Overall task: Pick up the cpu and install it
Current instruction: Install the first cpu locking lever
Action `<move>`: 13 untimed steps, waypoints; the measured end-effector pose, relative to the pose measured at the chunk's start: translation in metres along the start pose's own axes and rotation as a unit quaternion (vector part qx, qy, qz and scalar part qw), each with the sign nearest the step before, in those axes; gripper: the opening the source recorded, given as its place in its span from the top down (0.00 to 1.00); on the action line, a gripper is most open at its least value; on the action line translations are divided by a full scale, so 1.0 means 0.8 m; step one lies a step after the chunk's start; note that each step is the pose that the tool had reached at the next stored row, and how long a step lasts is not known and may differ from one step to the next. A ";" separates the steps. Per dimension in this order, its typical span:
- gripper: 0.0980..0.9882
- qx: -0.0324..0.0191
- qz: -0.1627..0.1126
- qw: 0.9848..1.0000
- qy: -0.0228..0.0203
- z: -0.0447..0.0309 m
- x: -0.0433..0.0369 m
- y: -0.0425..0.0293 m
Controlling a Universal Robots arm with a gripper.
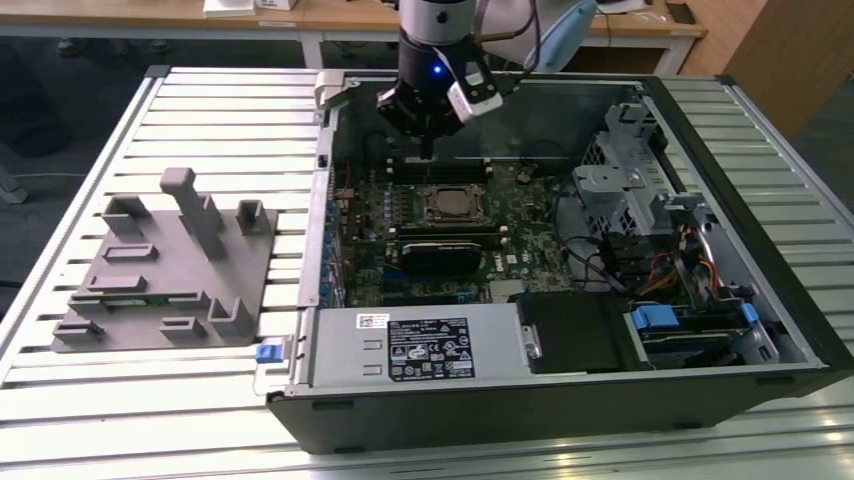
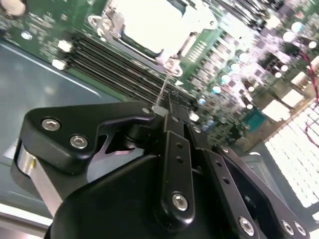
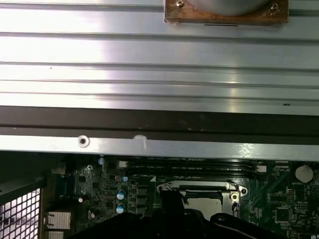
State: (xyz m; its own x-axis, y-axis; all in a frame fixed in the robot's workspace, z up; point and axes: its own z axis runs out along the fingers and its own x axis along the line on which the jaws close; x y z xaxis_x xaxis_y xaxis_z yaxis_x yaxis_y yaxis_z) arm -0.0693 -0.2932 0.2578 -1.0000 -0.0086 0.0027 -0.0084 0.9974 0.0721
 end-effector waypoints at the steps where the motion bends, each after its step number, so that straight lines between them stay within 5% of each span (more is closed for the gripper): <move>1: 0.99 0.000 0.000 1.000 0.000 0.0001 -0.004 0.0000; 13: 0.99 -0.004 0.000 1.000 0.000 0.0029 -0.009 -0.0015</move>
State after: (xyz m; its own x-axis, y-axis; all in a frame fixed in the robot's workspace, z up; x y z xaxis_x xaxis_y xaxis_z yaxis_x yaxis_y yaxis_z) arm -0.0619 -0.2942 0.2554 -1.0000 -0.0085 0.0028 -0.0083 0.9967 0.0808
